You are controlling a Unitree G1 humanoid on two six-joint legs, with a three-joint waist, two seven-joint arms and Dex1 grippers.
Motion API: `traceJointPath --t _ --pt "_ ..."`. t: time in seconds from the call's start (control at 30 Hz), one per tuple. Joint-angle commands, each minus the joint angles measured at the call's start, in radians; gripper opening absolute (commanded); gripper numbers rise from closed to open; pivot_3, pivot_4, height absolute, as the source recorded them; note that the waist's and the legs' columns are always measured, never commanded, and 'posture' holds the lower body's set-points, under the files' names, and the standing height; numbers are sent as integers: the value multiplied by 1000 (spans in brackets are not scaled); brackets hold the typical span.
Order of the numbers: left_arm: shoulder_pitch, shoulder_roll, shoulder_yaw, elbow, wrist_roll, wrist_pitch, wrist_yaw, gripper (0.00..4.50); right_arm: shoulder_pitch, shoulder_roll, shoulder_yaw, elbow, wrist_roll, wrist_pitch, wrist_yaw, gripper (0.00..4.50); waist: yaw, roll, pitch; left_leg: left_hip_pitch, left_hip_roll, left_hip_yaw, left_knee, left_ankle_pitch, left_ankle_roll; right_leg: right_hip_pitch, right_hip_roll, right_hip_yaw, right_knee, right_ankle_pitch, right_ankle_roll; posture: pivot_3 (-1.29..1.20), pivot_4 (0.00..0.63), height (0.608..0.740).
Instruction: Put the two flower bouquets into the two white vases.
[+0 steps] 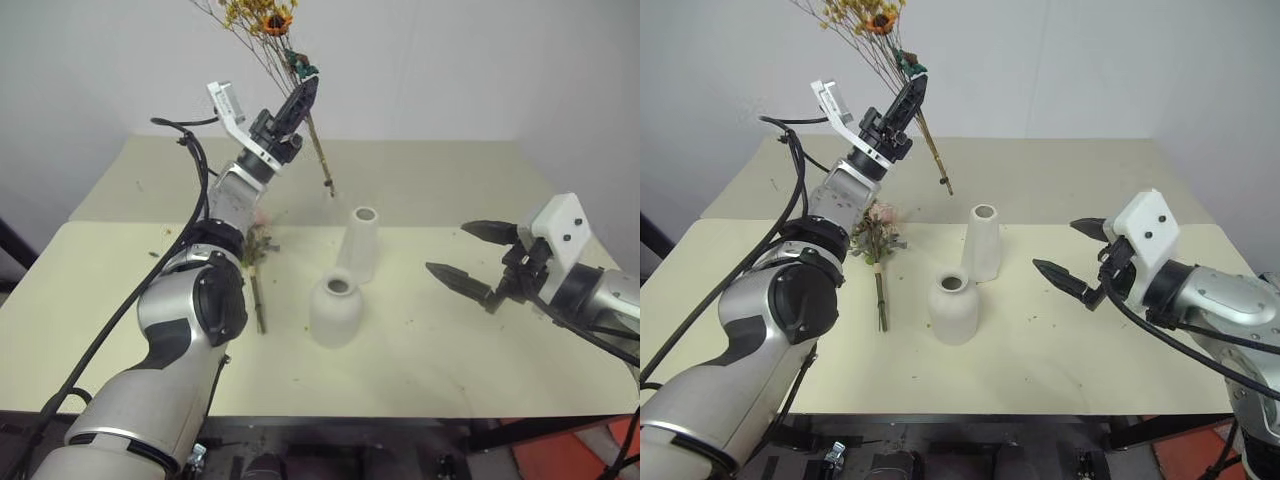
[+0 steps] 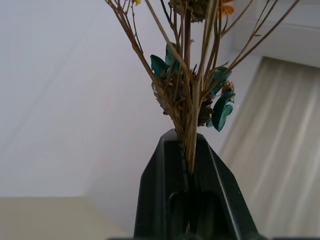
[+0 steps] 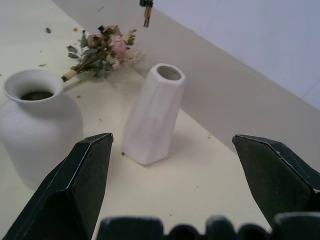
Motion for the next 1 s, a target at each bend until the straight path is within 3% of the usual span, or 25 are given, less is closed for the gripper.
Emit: traceJointPath --t 0.03,0.53,1.0 --pt "-63 -15 2 -2 1 -27 -21 37 17 9 -62 -70 26 17 -46 4500 0 0 0 0 0 0 0 0 0 0 0 0 0 0 0 0 150 740" --pt "-47 -112 -48 24 112 -176 71 37 47 2 -92 -158 65 77 -163 4500 1 0 0 1 0 0 0 0 0 1 0 0 0 0 1 0 150 740" --pt "1 -137 -78 34 203 -242 145 37 88 -1 -168 -223 154 130 -238 4500 2 0 0 1 0 0 0 0 0 1 0 0 0 0 1 0 150 740"
